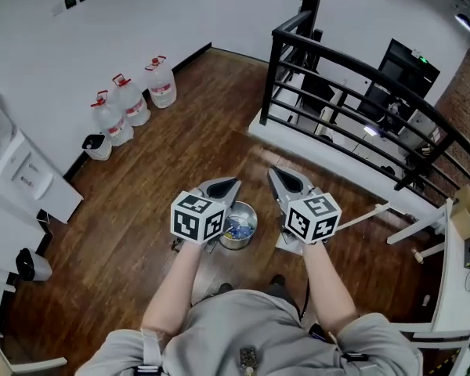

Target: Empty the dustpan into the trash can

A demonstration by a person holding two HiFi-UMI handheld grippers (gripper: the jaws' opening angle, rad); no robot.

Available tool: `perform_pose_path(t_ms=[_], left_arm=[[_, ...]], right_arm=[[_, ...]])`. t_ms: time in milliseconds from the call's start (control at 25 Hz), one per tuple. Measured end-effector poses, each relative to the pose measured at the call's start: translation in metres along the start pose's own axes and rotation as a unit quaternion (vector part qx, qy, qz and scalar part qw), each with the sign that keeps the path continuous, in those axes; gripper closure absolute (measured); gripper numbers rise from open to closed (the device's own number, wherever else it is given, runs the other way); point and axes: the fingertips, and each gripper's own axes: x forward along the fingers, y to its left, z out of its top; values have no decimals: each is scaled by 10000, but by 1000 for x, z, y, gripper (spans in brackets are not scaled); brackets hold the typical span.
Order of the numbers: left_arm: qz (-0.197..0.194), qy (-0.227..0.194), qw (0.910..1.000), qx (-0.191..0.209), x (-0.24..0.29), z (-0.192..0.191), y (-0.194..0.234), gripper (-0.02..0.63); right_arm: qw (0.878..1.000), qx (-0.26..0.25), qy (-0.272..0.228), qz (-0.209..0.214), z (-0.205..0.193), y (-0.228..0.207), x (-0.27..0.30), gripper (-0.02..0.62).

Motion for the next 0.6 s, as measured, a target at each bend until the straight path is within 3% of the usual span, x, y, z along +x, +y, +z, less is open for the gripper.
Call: perform_pose_path(t_ms=[600], left_arm=[[-104, -17, 9999, 68, -8, 2, -6, 601]], right_arm=[[10000, 58, -26, -23, 1, 7, -8, 595]])
